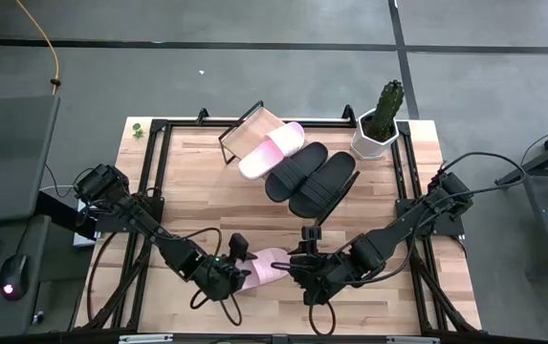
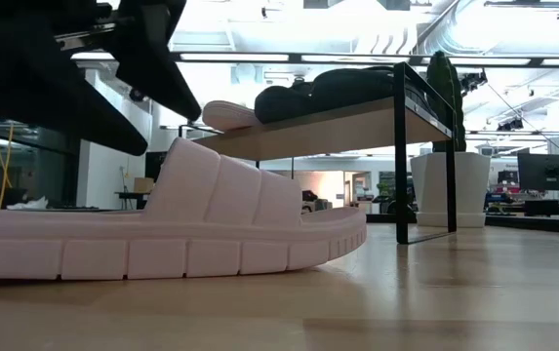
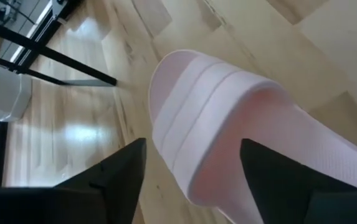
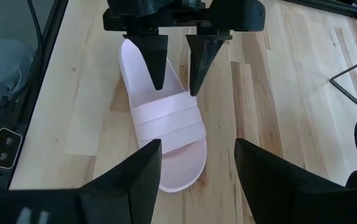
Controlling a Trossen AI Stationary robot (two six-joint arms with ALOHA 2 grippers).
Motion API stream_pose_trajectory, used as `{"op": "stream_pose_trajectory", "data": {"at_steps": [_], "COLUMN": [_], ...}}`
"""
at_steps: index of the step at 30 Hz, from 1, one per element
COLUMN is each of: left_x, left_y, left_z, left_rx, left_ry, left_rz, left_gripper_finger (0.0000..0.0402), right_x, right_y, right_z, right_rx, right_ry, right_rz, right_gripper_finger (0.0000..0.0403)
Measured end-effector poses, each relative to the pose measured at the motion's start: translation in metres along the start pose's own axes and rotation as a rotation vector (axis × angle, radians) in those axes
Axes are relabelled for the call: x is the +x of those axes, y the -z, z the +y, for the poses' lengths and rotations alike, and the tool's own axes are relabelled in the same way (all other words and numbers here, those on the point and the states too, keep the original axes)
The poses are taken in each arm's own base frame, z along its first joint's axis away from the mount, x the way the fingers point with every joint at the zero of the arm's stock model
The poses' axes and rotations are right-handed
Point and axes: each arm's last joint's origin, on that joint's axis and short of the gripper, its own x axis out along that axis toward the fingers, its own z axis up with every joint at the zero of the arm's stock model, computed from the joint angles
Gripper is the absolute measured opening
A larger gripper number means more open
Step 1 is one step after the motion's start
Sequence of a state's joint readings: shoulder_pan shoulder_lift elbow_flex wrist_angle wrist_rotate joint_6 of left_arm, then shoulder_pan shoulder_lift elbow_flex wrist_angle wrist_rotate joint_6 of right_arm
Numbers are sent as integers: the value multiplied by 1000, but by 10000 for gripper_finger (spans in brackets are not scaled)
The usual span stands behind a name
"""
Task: Pick and place slides into the shelf
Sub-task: Put the pink slipper on the shelf
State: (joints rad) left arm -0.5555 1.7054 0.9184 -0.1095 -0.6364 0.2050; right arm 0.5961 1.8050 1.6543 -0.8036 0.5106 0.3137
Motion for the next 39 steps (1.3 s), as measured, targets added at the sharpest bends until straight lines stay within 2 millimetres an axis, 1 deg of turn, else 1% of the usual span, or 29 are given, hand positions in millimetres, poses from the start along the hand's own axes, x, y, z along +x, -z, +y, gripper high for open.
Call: {"op": "stream_pose_trajectory", "data": {"at_steps": [2, 5, 12, 19, 22, 27, 39], "left_x": [3, 13, 42, 48, 48, 48, 48], "left_y": [1, 4, 7, 8, 5, 2, 2], "left_z": [1, -2, -11, -10, -9, -8, -8], "left_rx": [-7, -4, 17, 22, 1, -19, -26], "left_ry": [-2, 19, 25, -6, -29, -42, -43], "left_rz": [3, 18, -8, -3, -26, -53, -57], "left_gripper_finger": [259, 263, 245, 225, 215, 183, 65], "right_x": [0, 0, 0, 0, 0, 0, 0], "right_y": [0, 0, 0, 0, 0, 0, 0], "right_z": [0, 0, 0, 0, 0, 0, 0], "right_rx": [0, 0, 0, 0, 0, 0, 0], "right_ry": [0, -4, -4, -3, -3, -3, 1], "right_rz": [0, 1, 1, 1, 0, 0, -1], "right_gripper_finger": [193, 193, 193, 193, 193, 193, 193]}}
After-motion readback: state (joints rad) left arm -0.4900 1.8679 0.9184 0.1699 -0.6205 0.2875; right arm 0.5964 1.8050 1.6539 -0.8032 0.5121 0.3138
